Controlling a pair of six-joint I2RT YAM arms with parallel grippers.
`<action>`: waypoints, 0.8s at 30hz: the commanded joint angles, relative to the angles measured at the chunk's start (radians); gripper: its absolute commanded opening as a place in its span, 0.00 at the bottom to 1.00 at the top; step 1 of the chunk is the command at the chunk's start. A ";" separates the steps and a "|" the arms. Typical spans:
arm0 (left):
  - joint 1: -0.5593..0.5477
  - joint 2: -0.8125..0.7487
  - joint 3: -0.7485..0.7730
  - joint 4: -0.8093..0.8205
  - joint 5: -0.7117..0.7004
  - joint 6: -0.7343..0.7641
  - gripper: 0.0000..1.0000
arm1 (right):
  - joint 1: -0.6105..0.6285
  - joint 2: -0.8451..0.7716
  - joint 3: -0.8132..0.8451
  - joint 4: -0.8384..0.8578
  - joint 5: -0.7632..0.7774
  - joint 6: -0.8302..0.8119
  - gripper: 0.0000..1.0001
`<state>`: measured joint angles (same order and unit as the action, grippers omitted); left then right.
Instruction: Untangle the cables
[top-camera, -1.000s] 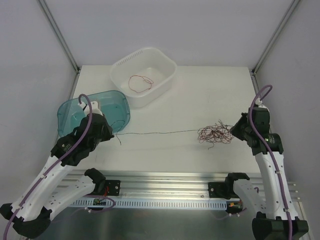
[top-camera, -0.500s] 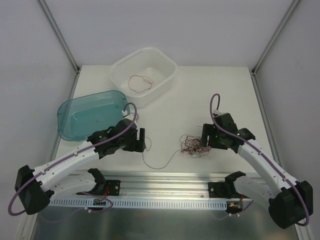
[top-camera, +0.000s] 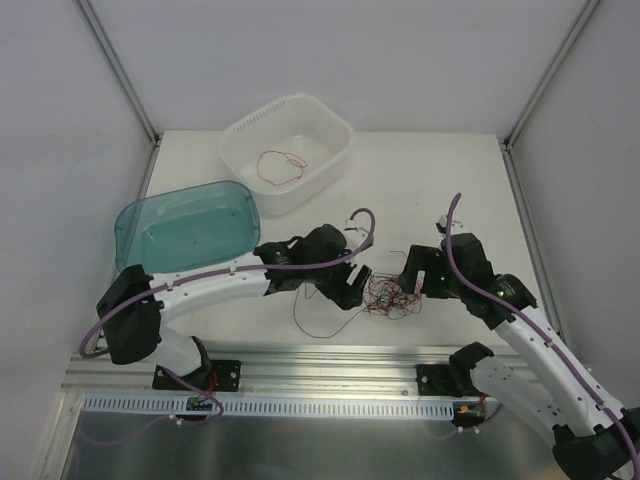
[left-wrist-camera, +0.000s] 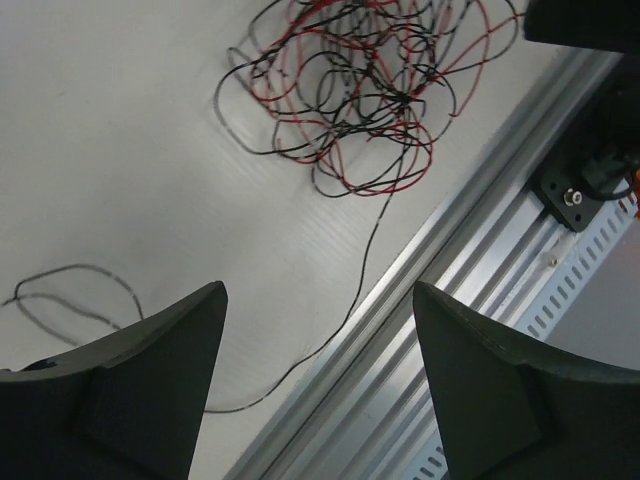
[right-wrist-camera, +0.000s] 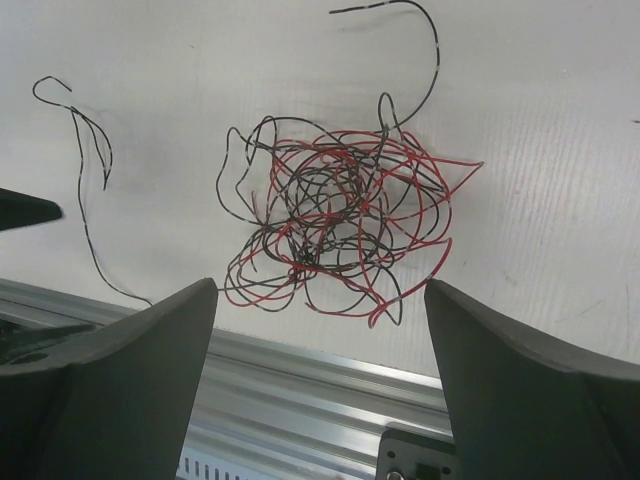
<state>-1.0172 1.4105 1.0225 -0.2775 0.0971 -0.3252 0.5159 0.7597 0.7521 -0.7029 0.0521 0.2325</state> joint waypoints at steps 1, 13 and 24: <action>-0.050 0.080 0.085 0.066 0.140 0.138 0.75 | 0.012 -0.023 -0.023 -0.021 0.006 0.053 0.89; -0.095 0.304 0.160 0.083 0.179 0.189 0.43 | 0.012 -0.092 -0.171 0.052 0.028 0.238 0.89; -0.098 0.294 0.140 0.118 0.170 0.120 0.00 | 0.013 -0.060 -0.276 0.216 0.009 0.366 0.89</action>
<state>-1.1011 1.7435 1.1435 -0.2016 0.2581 -0.1768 0.5228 0.6876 0.4915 -0.5846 0.0700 0.5301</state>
